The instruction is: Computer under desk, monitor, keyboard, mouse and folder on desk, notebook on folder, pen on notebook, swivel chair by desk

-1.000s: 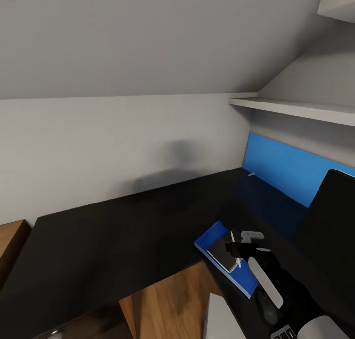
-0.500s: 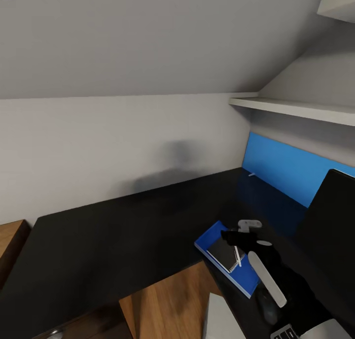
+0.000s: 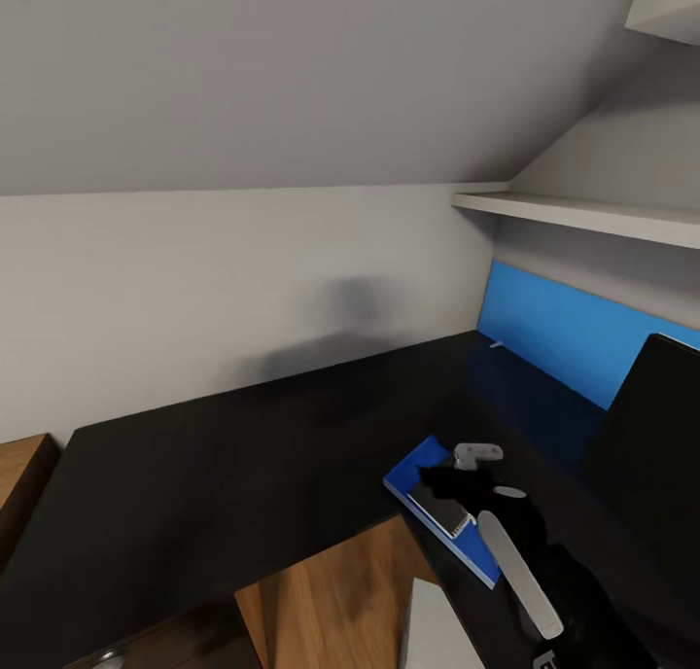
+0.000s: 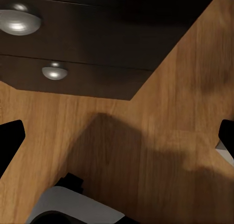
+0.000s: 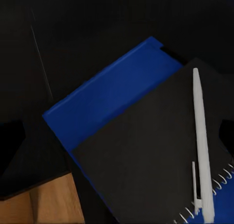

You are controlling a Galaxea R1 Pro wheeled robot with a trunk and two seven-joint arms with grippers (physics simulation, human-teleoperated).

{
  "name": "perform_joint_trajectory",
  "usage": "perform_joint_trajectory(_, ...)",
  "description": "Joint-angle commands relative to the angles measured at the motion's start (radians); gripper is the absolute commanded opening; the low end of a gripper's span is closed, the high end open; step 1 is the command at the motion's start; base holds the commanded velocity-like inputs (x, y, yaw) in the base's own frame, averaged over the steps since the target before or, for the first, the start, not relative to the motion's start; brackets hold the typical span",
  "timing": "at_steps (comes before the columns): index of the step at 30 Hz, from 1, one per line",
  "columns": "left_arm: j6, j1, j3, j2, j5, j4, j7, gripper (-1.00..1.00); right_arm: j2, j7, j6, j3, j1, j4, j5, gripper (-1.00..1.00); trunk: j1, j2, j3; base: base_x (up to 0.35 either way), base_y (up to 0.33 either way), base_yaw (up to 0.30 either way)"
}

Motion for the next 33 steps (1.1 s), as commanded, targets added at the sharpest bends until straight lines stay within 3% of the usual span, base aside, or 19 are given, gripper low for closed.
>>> perform_joint_trajectory(1,-0.007,-0.001,-0.003,0.001,0.01,-0.001,0.003,1.0,0.013,-0.011,0.001,0.001,-0.001,-0.002,-0.02,1.0,0.0,-0.001,-0.001,0.0,0.0,0.0)
perform_joint_trajectory(11,-0.007,-0.001,-0.003,0.001,0.01,0.0,0.005,1.0,0.026,-0.011,-0.005,0.001,-0.001,-0.001,-0.029,1.0,0.0,-0.001,-0.002,0.0,0.0,0.013)
perform_joint_trajectory(33,-0.007,-0.001,-0.002,0.001,0.01,0.001,0.007,1.0,0.027,-0.012,-0.009,0.002,-0.001,0.001,-0.03,1.0,0.0,-0.001,-0.027,0.0,0.0,0.167)
